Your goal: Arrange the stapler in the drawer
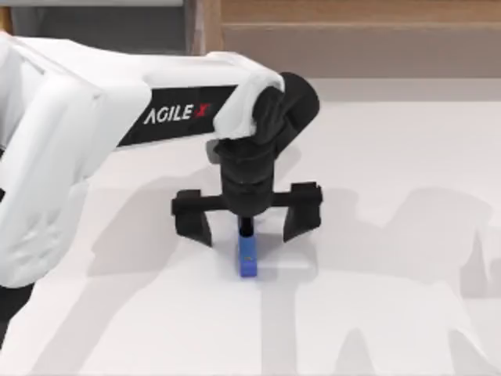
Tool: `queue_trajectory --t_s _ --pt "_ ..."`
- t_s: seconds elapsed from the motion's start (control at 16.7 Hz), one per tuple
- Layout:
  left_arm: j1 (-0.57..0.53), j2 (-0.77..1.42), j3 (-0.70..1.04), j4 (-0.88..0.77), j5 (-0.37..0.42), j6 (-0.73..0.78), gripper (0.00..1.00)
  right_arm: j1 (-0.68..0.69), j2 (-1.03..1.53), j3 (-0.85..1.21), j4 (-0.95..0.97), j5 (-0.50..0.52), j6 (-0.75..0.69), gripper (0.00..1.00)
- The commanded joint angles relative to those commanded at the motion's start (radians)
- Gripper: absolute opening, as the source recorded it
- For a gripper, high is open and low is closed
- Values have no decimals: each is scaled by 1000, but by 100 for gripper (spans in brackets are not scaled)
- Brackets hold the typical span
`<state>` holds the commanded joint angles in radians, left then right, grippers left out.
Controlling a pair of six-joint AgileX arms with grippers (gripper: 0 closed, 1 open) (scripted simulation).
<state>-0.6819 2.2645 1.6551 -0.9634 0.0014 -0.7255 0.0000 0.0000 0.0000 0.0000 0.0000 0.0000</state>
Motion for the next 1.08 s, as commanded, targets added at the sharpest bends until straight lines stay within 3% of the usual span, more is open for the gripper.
queue_trajectory --t_s 0.78,1.08 --pt "0 0 0 0 0 0 2 0 0 0 0 0 0 100" --pt "0 0 0 0 0 0 0 0 0 0 0 0 0 100"
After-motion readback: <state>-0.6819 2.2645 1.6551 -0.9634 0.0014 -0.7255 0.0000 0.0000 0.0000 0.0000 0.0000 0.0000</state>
